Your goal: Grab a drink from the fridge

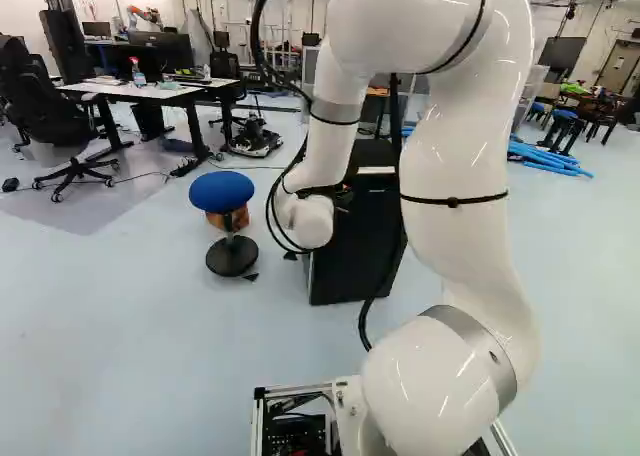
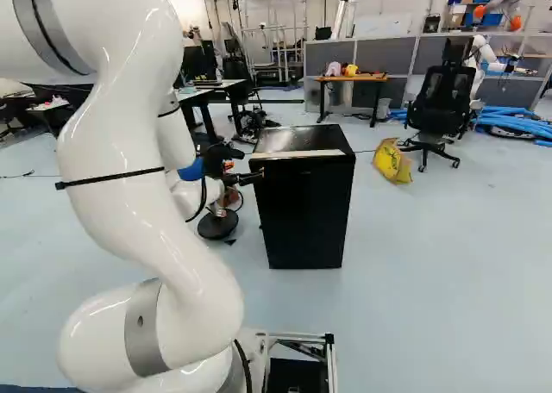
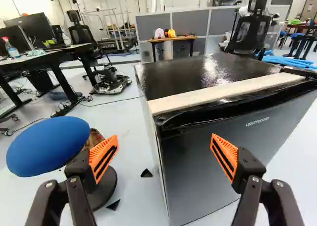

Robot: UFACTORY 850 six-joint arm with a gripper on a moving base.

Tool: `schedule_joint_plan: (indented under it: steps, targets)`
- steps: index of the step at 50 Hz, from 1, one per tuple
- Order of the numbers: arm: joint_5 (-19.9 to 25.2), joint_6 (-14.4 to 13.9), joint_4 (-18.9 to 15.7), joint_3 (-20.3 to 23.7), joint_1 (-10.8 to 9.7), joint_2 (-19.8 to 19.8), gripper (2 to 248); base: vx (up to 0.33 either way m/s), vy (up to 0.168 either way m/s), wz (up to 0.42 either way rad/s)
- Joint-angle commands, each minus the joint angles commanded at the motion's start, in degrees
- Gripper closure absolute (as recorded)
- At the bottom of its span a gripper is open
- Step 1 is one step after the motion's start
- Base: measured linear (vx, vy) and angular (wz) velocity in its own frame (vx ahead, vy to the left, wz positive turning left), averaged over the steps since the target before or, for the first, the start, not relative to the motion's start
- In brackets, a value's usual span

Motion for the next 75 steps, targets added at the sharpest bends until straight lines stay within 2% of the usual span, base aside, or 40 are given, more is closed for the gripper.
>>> schedule_joint_plan:
  steps: [36, 43, 61, 75]
  targets:
    - [8.0, 0.0, 11.61, -4.9, 3.48, -8.56, 3, 0.0, 0.0, 0.0]
    - [9.02, 0.0, 13.94, -5.75, 4.0, -9.09, 3, 0.0, 0.0, 0.0]
    - [9.33, 0.0, 18.11, -8.32, 5.15, -10.66, 3, 0.0, 0.0, 0.0]
    - [9.33, 0.0, 20.45, -10.68, 5.16, -12.07, 3, 0.0, 0.0, 0.0]
